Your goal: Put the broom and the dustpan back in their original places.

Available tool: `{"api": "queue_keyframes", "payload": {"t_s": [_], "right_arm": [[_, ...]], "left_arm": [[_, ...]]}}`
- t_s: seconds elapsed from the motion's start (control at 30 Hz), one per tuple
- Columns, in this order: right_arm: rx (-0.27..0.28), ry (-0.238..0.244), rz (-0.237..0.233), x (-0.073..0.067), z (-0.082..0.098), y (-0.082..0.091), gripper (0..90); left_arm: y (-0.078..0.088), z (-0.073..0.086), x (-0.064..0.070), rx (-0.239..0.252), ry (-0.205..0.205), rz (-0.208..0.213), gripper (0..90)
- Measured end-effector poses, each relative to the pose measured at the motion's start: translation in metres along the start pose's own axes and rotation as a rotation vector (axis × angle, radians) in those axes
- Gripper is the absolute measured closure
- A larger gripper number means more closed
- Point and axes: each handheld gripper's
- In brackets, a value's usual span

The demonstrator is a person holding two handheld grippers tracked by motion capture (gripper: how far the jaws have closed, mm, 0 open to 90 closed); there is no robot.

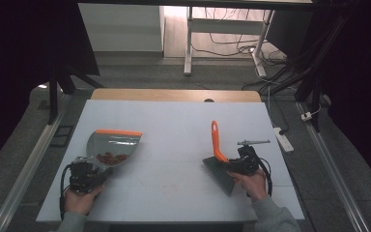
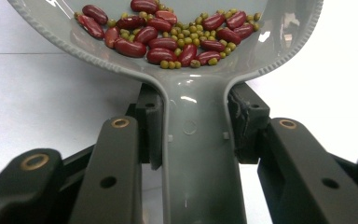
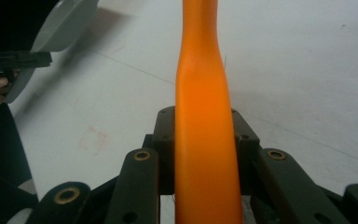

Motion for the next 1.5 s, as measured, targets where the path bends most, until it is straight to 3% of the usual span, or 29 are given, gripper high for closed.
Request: {"api": "queue_keyframes", "payload": {"t_s": [0.1,0.53,0.67,0.77,0.83,1.13,1.27,1.4,1.5], "right_arm": [[-0.008,-0.010,0.020,0.004,-0.002,-0.003,70.6],[-0.030,-0.041,0.090,0.026,-0.008,-0.006,68.0],[-0.035,-0.015,0.127,0.028,-0.009,-0.007,62.1],[-0.044,0.004,0.189,0.029,-0.010,-0.008,55.5],[-0.054,0.000,0.190,0.031,-0.011,-0.009,54.4],[-0.088,0.102,0.298,0.023,-0.016,-0.012,46.7],[-0.051,0.119,0.350,0.022,-0.016,-0.008,42.1],[-0.021,0.114,0.344,0.022,-0.016,-0.003,42.1],[-0.003,0.135,0.335,0.021,-0.016,0.001,43.1]], "left_arm": [[-0.001,0.000,-0.002,0.001,0.019,-0.005,61.7],[-0.009,-0.001,-0.005,-0.039,0.030,-0.027,61.7],[-0.012,-0.002,-0.005,-0.056,0.031,-0.039,61.7],[-0.015,-0.002,-0.005,-0.069,0.030,-0.044,61.6],[-0.017,-0.001,-0.005,-0.080,0.027,-0.048,61.6],[-0.017,0.000,-0.004,-0.069,0.037,-0.058,60.2],[-0.016,-0.001,-0.004,-0.064,0.034,-0.061,47.6],[-0.011,0.001,-0.005,-0.049,0.039,-0.066,30.6],[-0.005,0.002,-0.005,-0.030,0.032,-0.053,26.5]]}}
Point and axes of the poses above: each handheld gripper's, and its own axes: y roughly backward along the jaws, z roughly out of its underside, x roughly to its right, and after that the axes turned 8 degrees about -y, right-handed
